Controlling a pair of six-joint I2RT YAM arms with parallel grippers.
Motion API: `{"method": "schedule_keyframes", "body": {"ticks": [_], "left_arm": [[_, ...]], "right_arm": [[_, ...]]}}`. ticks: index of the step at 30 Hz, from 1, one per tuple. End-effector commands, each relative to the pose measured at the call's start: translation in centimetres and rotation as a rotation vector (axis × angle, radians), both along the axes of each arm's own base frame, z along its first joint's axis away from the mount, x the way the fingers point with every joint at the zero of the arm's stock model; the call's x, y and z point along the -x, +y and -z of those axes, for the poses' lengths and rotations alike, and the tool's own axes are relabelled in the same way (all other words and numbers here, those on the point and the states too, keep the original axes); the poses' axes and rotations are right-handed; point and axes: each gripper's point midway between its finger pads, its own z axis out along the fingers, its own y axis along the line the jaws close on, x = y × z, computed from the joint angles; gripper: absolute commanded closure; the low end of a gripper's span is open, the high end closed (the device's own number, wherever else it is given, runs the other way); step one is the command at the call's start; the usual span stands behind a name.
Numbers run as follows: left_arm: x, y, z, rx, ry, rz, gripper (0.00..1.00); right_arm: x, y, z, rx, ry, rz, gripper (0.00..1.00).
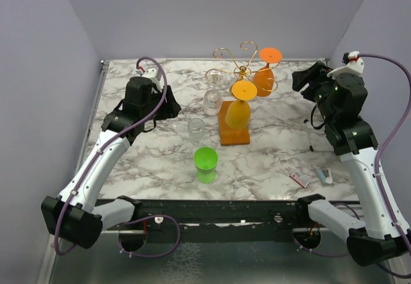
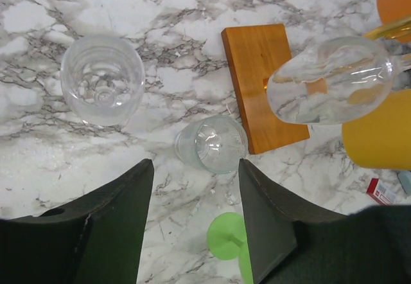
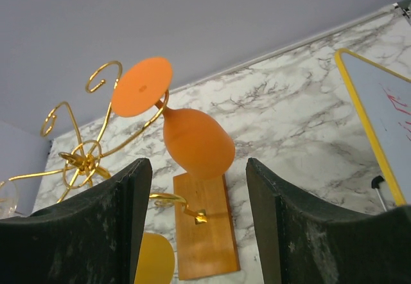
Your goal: Place the wine glass upside down on the wine glass rack
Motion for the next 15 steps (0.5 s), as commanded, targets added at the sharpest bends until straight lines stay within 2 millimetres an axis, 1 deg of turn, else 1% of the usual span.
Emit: {"method": "schedule_keyframes", "body": {"ticks": [1, 3, 5, 12, 15], "left_arm": [[0.9, -1.9, 3.1, 0.042, 0.138, 0.092, 0.39], [1.3, -3.3, 4.3, 0.074, 0.196, 0.162, 0.37], [1.2, -3.9, 5.8, 0.082, 0.249, 0.18, 0.37], [1.1, -4.5, 9.9, 0.035, 0.337, 0.134, 0.37], [1.0, -4.2, 11.9, -0.011, 0.362, 0.085, 0.41]], "right_arm": [[1.8, -1.2, 1.8, 0.059, 0.055, 0.024, 0.35], [2.2, -1.0, 2.0, 0.061, 0.05, 0.007, 0.35], [2.5, -0.8, 2.4, 0.059, 0.052, -0.008, 0.35], [2.7, -0.7, 2.7, 0.053, 0.051, -0.012, 0.35], [2.6, -0.7, 2.9, 0.049, 0.054, -0.012, 0.35]]}}
